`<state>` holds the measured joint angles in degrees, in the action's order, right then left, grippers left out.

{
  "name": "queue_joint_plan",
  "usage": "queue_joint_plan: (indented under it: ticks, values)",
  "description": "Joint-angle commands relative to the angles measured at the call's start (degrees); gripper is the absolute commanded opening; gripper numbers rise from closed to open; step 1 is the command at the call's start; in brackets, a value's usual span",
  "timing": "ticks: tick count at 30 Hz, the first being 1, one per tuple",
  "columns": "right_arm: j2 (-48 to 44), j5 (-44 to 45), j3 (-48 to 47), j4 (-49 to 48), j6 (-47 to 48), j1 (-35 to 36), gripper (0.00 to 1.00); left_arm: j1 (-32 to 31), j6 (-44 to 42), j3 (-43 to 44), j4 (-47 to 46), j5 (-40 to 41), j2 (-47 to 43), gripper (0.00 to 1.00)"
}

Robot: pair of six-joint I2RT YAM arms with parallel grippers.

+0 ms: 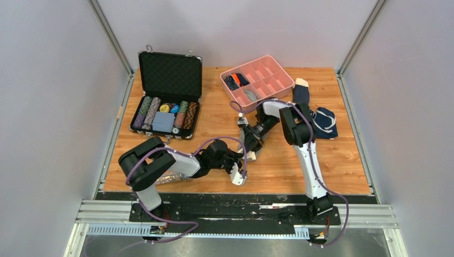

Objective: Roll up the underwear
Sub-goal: Roll the underwear to the center of the board.

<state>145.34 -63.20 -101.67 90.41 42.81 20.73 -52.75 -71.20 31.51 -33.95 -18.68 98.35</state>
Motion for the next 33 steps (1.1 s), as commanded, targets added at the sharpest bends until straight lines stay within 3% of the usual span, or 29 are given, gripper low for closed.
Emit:
queue_joint_plan:
  ticks: [1,2,6,8,10,12,13,15,17,18,21,23,26,33]
  values:
    - [4.5,-4.3,5.4,-3.4,3.5,-2.7,0.75,1.1,-4.0,4.9,14.3,-3.5,1.2,0.00]
    - [1.2,-4.2,5.6,-3.5,3.9,-3.6,0.97,1.9,-4.5,5.7,17.0,-5.3,0.9,0.00]
    - [-14.2,-3.1,5.1,-3.2,6.9,-9.0,1.00,4.8,-8.2,15.3,38.8,-13.2,0.8,0.00]
    - [-23.8,-1.3,6.7,-9.8,5.1,-13.0,1.00,5.8,-9.8,22.3,52.4,-17.1,3.0,0.00]
    - [-36.8,2.9,13.3,-24.7,-0.8,-17.4,1.00,6.0,-13.2,29.4,65.0,-20.1,6.0,0.00]
    - [-53.0,16.2,27.0,-48.9,-9.0,-19.4,1.00,6.0,-14.8,34.9,74.9,-22.3,8.6,0.00]
    - [-61.7,21.1,36.3,-61.2,-9.9,-19.7,1.00,6.0,-15.6,38.7,77.2,-22.8,10.5,0.00]
    - [-76.7,21.2,53.2,-76.5,-5.0,-19.5,1.00,6.1,-17.0,44.7,84.2,-24.5,14.2,0.00]
    - [-88.7,19.7,64.5,-79.0,-0.7,-17.6,1.00,6.3,-18.6,50.8,91.6,-27.0,18.3,0.00]
    - [-93.0,17.8,67.9,-75.4,2.8,-16.1,0.99,6.4,-19.7,54.7,96.4,-27.6,19.5,0.00]
    - [-103.8,15.3,74.7,-64.5,14.0,-9.7,0.76,6.4,-20.5,61.8,104.4,-30.1,25.3,0.00]
    - [-107.8,20.7,78.8,-66.5,14.3,-2.4,0.69,6.5,-20.3,66.5,109.6,-31.2,28.5,0.00]
    - [-109.2,29.3,82.7,-73.5,12.3,6.7,0.71,6.7,-18.2,71.4,114.0,-32.6,31.9,0.00]
    - [-99.4,33.8,83.1,-84.6,7.2,16.2,0.69,6.9,-12.4,71.9,111.0,-34.9,33.1,0.00]
